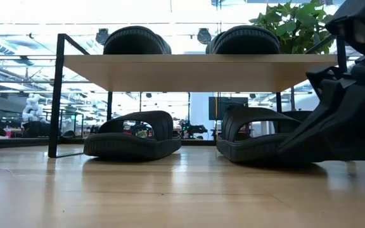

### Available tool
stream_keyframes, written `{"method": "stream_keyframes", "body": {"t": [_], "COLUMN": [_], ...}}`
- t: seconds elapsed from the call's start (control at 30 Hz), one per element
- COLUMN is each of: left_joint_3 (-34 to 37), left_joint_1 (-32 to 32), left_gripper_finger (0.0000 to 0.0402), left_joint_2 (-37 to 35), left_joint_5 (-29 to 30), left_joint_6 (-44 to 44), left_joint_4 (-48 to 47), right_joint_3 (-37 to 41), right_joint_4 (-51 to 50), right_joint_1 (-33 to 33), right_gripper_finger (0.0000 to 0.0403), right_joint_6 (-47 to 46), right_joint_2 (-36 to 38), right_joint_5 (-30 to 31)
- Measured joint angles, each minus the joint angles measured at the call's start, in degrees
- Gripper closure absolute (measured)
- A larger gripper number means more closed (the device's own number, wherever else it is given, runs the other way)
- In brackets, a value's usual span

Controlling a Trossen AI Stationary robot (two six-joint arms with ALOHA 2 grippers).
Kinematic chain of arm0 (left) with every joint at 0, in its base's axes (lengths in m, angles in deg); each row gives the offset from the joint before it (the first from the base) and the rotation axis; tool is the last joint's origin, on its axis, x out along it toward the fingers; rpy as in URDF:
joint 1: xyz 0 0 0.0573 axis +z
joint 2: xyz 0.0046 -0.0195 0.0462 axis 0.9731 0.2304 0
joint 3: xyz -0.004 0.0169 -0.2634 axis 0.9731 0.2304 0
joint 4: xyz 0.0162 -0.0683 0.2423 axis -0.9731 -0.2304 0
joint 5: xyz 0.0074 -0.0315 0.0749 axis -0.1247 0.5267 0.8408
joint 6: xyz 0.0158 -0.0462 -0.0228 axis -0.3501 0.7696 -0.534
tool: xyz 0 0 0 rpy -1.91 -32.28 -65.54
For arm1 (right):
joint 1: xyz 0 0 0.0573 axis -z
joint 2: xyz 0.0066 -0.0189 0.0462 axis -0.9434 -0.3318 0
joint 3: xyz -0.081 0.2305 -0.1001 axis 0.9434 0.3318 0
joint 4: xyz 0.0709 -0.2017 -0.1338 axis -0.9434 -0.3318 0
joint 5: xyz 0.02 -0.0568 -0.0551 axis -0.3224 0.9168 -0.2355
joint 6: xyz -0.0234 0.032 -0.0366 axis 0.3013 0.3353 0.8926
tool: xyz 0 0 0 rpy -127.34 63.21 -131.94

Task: Pick and place slides into the shelf
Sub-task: Move the black slipper under the shelf

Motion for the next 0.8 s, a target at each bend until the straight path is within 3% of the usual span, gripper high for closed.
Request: {"method": "stream_keyframes", "body": {"t": [0.8], "left_joint_3": [0.00], "left_joint_1": [-0.70], "left_gripper_finger": [0.0401], "left_joint_2": [-1.55], "left_joint_5": [3.40], "left_joint_6": [8.28], "left_joint_4": [-9.41], "right_joint_3": [0.27], "right_joint_4": [-7.24], "right_joint_1": [1.64], "right_gripper_finger": [0.0403], "right_joint_6": [-9.26], "right_joint_2": [3.17], "right_joint_5": [2.53]}}
